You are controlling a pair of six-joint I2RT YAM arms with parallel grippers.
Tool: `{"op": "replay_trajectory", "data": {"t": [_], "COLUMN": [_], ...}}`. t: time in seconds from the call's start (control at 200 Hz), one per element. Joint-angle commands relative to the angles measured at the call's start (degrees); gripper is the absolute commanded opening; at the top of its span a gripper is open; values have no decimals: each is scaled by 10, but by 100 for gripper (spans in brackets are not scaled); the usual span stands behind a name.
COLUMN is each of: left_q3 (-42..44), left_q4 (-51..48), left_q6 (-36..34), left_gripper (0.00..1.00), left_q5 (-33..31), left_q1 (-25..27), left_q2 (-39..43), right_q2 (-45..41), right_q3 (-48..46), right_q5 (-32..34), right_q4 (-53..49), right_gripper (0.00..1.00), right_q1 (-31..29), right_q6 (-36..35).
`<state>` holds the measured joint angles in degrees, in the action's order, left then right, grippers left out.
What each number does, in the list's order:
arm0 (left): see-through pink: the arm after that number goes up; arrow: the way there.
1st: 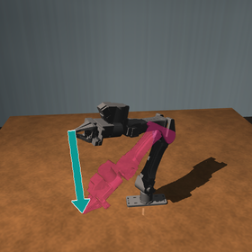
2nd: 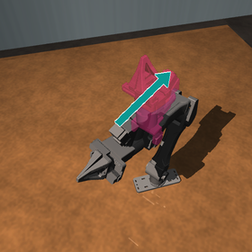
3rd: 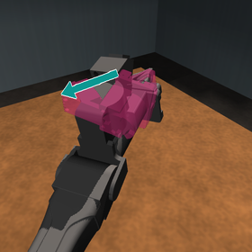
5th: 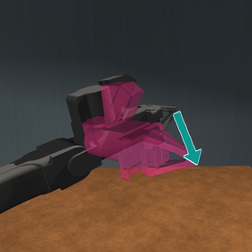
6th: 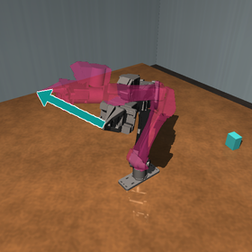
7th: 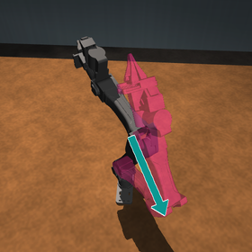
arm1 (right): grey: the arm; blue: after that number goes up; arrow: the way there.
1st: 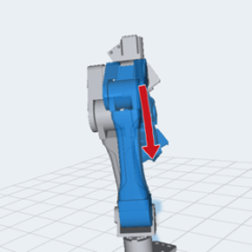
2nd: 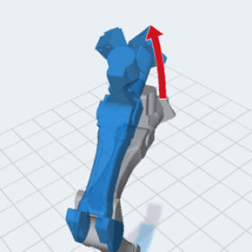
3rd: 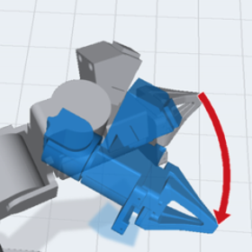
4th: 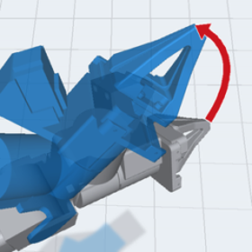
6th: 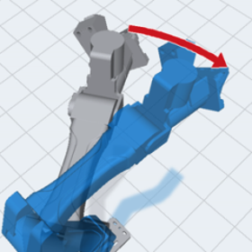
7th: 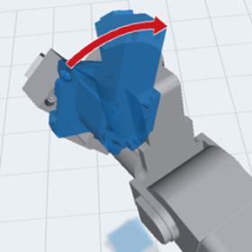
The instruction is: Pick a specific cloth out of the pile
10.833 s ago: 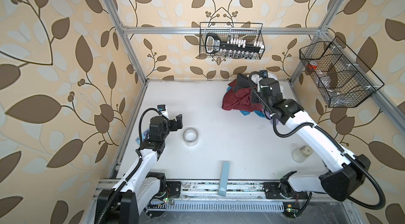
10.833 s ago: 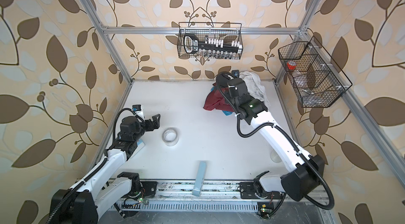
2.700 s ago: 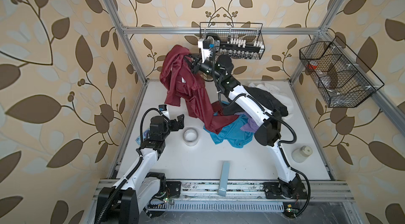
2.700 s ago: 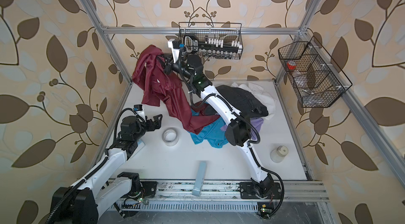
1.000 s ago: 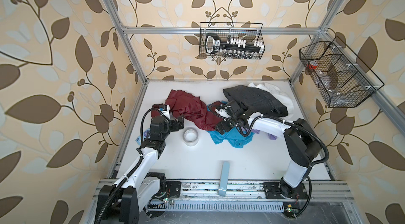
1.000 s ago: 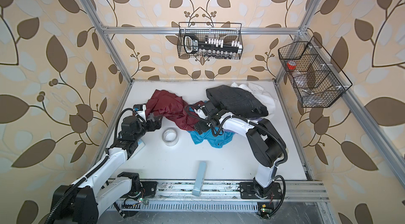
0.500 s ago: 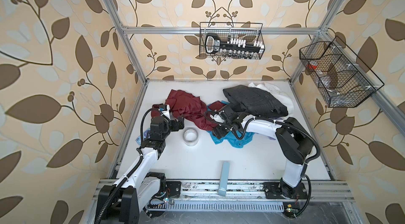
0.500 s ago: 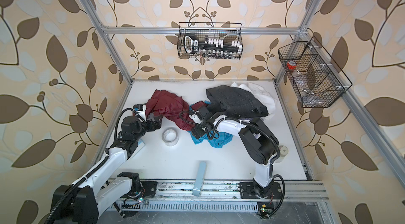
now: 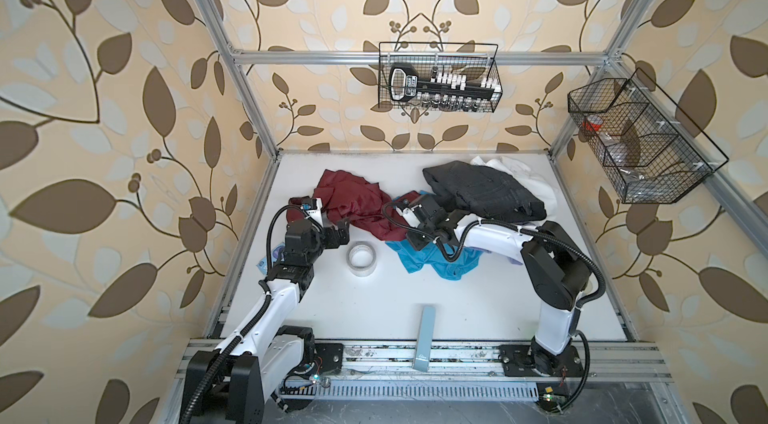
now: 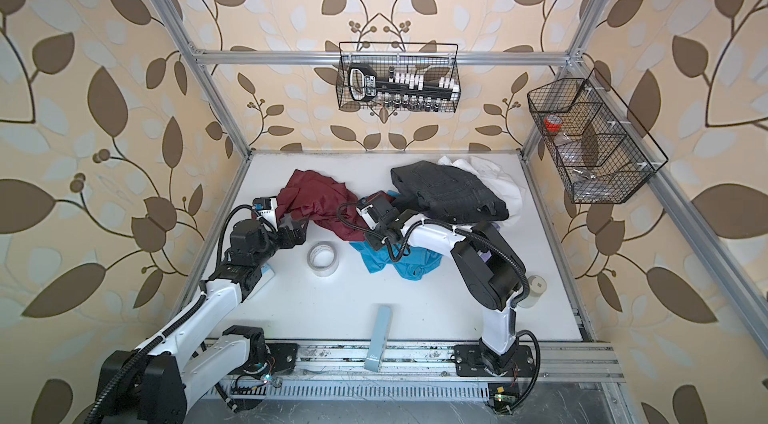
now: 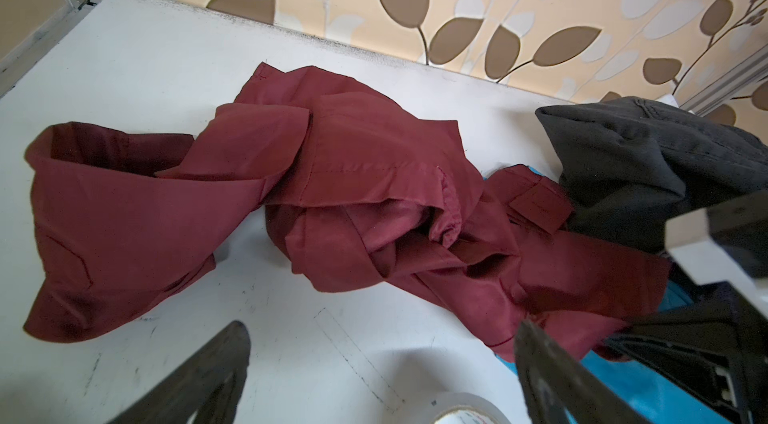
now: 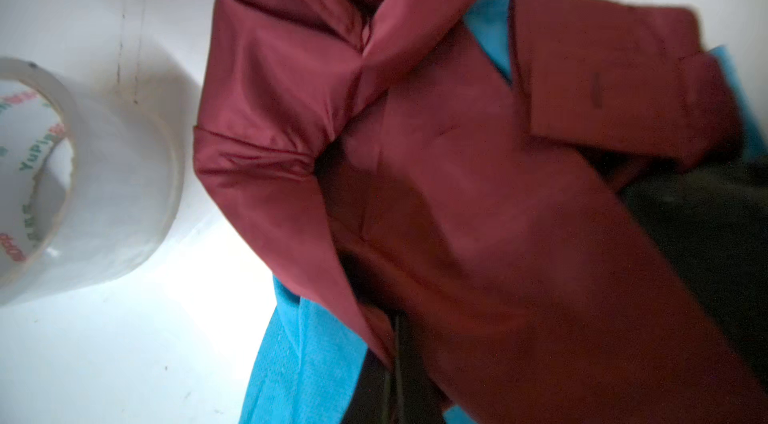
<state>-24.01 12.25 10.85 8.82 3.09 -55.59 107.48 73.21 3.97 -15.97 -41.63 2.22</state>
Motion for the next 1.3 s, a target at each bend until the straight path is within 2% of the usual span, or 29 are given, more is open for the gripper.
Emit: {"op": "replay_trajectory", "data": {"t": [0.0, 0.24, 0.36, 0.555, 0.79, 1.075, 1.21, 1.249, 1.294], "left_q3": [-2, -2, -2, -2, -2, -2, -4, -5, -5], "left_q4": [25, 25, 25, 28, 27, 34, 36, 37, 38], "left_q6": [2, 3, 3, 2, 4, 5, 5, 6, 8], "left_gripper": [99, 99, 99, 99, 99, 99, 99, 99, 99], "left_q5": [10, 11, 11, 10, 9, 9, 12, 13, 14], "left_q1": [5, 5, 5, 5, 5, 5, 5, 5, 6], "left_q2": [10, 10, 10, 7, 5, 1, -7, -9, -10], "right_q2": [-46, -45, -4, 91, 230, 384, 431, 436, 437], "right_q3": [54, 185, 279, 449, 632, 707, 708, 702, 687], "right_q5": [47, 62, 56, 6, -116, -310, -355, -354, -354], "right_q4": [15, 58, 63, 60, 97, 283, 290, 275, 256], "right_gripper": [0, 0, 0, 0, 0, 0, 0, 19, 51], "right_q1": [0, 0, -1, -7, -20, -24, -24, -24, -22], "right_q6": [-11, -36, -49, -62, -47, 75, 110, 104, 94]}}
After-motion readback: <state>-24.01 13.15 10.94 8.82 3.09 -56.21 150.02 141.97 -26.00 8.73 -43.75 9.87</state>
